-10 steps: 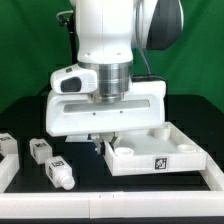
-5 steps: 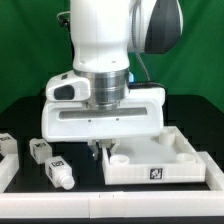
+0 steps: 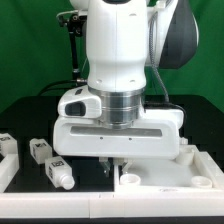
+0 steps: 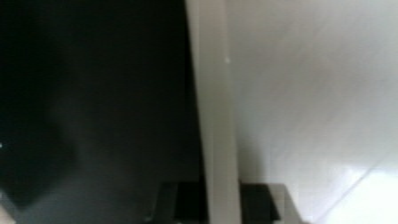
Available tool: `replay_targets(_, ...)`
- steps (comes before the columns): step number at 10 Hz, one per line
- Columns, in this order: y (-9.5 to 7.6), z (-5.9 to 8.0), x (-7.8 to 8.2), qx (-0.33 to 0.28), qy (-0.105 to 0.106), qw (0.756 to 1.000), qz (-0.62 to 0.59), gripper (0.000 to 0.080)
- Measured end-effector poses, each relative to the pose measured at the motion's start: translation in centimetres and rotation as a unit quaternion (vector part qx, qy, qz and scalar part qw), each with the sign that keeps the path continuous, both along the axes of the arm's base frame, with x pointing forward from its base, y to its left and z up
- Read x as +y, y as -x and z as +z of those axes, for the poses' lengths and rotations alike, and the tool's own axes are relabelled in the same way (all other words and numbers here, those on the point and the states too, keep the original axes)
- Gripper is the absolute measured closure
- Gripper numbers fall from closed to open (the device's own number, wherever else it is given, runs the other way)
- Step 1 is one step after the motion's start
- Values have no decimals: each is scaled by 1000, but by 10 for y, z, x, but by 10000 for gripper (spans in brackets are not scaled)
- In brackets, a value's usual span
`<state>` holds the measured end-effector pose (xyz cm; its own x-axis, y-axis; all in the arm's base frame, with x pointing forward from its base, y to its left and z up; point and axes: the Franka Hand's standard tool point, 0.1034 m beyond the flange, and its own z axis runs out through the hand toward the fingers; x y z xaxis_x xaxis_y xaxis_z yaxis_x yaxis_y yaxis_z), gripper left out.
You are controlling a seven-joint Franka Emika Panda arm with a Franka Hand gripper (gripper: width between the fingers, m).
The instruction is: Assemble one leg
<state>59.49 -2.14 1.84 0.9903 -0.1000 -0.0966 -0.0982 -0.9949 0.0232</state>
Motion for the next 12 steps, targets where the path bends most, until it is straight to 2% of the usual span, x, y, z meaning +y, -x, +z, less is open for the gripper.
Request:
replay_targets(5, 0, 0, 0, 0, 0, 1000, 0, 737)
replay_targets(7, 0, 0, 0, 0, 0, 1000, 0, 385)
replay_targets(8, 0, 0, 0, 0, 0, 1000, 0, 251)
replay_targets(9, 0, 0, 0, 0, 0, 1000, 0, 251)
replay_targets(10, 0, 0, 0, 0, 0, 1000, 0, 171)
replay_targets(11, 4, 10, -6, 13, -6, 1000, 23, 156)
replay_targets(12, 5, 27, -11, 22, -10, 999, 40, 156)
